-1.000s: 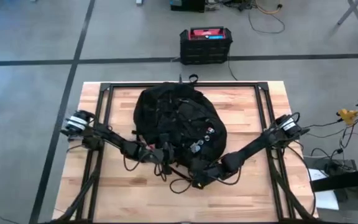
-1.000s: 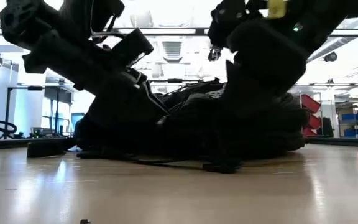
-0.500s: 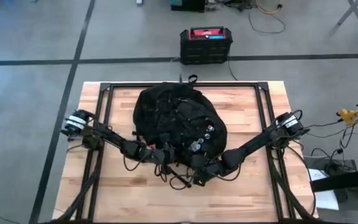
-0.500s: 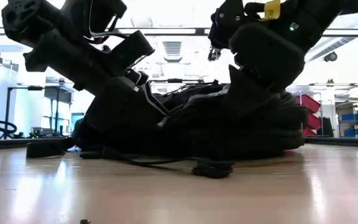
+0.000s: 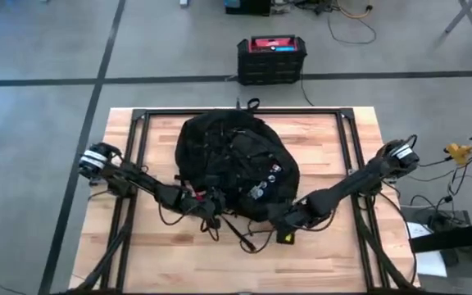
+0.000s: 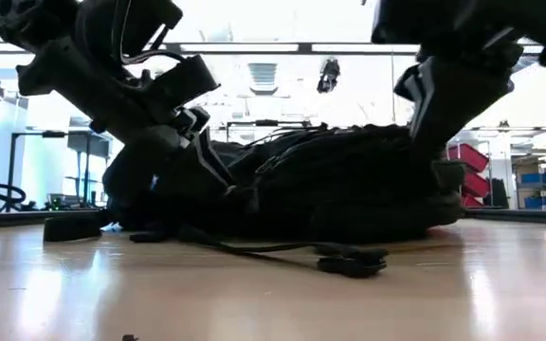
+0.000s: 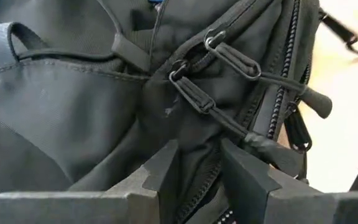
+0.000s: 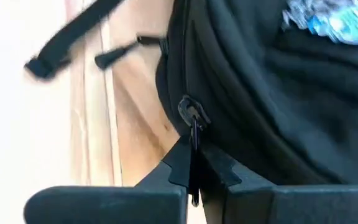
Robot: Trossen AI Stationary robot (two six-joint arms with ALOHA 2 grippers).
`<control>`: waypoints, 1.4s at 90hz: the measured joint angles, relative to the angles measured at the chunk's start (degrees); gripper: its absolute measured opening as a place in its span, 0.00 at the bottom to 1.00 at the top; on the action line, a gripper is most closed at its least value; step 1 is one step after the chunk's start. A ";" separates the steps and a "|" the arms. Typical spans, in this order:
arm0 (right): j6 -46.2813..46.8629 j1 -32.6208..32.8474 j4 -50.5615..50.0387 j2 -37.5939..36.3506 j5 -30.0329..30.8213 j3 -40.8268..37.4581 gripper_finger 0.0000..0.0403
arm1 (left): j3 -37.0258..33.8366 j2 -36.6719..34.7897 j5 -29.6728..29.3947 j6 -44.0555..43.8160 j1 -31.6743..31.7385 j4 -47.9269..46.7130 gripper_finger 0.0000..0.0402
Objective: Unpack backpack
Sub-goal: Open the black backpack
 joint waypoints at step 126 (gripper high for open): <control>-5.88 -0.57 -9.46 2.41 6.55 5.09 0.00 | 0.44 4.52 24.53 -1.52 -2.46 22.56 0.19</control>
